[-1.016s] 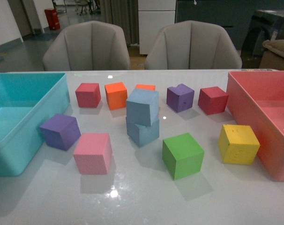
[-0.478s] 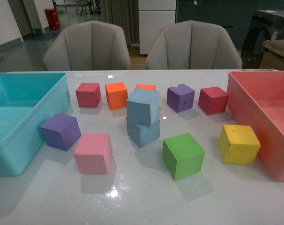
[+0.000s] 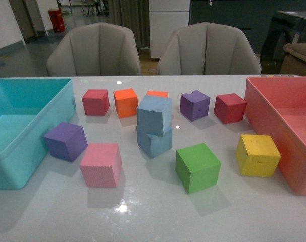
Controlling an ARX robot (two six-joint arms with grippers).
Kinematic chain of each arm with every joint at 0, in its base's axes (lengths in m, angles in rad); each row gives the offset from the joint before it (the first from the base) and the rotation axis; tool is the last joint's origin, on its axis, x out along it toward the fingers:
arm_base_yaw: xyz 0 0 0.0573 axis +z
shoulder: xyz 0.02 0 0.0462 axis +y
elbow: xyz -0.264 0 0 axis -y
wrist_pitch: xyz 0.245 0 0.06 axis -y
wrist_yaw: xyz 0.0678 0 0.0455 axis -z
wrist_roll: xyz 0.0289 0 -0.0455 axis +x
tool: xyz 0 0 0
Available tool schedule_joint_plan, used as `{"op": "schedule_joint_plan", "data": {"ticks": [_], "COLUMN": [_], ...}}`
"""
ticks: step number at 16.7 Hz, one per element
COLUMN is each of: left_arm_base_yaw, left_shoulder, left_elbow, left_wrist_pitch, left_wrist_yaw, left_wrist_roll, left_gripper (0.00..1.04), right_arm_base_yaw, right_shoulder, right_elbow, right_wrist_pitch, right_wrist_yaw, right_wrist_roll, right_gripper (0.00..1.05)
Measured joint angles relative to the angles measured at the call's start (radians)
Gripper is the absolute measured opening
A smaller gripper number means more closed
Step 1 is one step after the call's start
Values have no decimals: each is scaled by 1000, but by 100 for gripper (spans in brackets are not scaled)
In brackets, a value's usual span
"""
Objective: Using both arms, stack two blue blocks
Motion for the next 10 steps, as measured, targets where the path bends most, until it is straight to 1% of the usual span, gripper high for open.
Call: {"op": "schedule_joint_plan", "data": {"ticks": [8,9,10], "left_arm_base_yaw": [0,0,0], "left_shoulder": [-185,-225,-331], "left_elbow": [0,3,0], "left_wrist_pitch": [-189,-242,-378], "left_wrist_yaw": [0,-1,0], "left_wrist_roll": [0,0,0], "left_gripper": [2,2,2], "right_arm_base_yaw": [0,0,0], "right_shoulder": [0,0,0], "right_elbow": [0,0,0], "right_wrist_pitch": [0,0,0], "right_wrist_yaw": [0,0,0], "right_wrist_roll": [0,0,0], "right_gripper": [98,98,98]}}
